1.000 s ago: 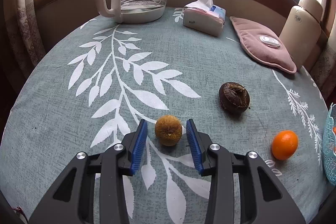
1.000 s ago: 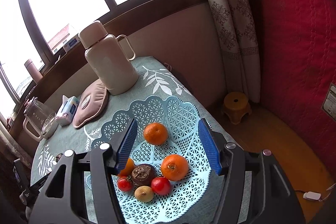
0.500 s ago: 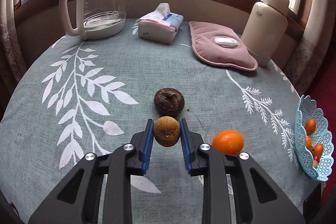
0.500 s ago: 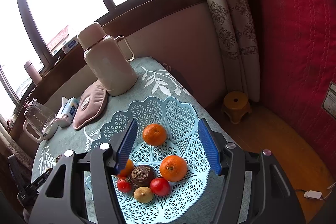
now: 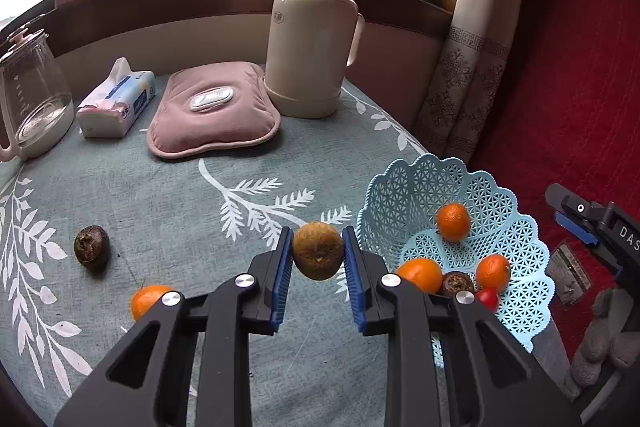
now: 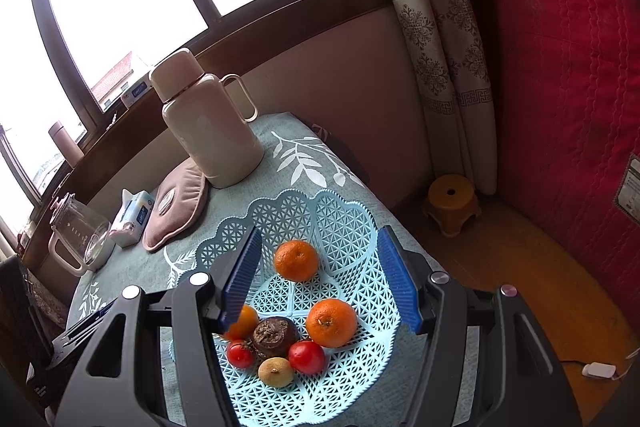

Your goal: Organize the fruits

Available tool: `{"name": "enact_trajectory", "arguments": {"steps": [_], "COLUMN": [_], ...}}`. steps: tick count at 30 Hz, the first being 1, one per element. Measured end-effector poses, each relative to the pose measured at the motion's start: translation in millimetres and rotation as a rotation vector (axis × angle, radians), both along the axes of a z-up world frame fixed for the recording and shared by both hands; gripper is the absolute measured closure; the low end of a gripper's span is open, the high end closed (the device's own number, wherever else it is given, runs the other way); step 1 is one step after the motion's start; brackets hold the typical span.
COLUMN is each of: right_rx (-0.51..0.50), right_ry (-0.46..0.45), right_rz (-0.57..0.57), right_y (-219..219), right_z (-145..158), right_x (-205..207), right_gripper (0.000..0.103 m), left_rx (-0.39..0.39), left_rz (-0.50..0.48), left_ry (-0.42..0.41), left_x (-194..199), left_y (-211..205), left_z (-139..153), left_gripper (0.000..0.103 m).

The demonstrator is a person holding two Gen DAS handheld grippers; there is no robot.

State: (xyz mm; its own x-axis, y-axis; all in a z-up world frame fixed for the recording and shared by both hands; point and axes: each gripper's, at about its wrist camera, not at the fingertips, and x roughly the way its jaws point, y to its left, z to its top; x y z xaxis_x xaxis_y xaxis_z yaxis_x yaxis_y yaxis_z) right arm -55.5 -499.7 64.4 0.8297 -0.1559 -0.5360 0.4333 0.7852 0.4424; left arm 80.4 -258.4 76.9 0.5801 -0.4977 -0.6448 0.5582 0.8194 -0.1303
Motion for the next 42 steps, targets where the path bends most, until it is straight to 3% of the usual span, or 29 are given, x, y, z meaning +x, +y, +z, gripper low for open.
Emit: {"name": "enact_trajectory", "arguments": {"steps": [5, 8, 17, 21, 30, 38, 42], "right_rx": [0.002, 0.003, 0.0, 0.0, -0.002, 0.001, 0.001], "right_ry": [-0.001, 0.0, 0.005, 0.005, 0.007, -0.002, -0.007], "right_rz": [0.001, 0.002, 0.015, 0.019, 0.033, 0.047, 0.054], "right_y": [0, 0, 5, 7, 11, 17, 19], "right_z": [0, 0, 0, -1, -1, -2, -2], "right_x": [0, 0, 3, 4, 5, 7, 7], "right_gripper": [0.041, 0.041, 0.041, 0.041, 0.041, 0.022, 0.021], "left_rx": [-0.013, -0.024, -0.04, -0.031, -0.027, -0.028, -0.027], "left_rz": [-0.054, -0.049, 0.053, 0.097, 0.179, 0.278, 0.334], "left_ry": [0.019, 0.018, 0.043, 0.036, 0.04, 0.033, 0.04], "left_x": [-1, -1, 11, 11, 17, 25, 31], "left_y": [-24, -21, 15, 27, 59, 101, 124], "left_z": [-1, -2, -6, -8, -9, -7, -8], "left_gripper": [0.075, 0.049, 0.048, 0.03, 0.023, 0.013, 0.013]}}
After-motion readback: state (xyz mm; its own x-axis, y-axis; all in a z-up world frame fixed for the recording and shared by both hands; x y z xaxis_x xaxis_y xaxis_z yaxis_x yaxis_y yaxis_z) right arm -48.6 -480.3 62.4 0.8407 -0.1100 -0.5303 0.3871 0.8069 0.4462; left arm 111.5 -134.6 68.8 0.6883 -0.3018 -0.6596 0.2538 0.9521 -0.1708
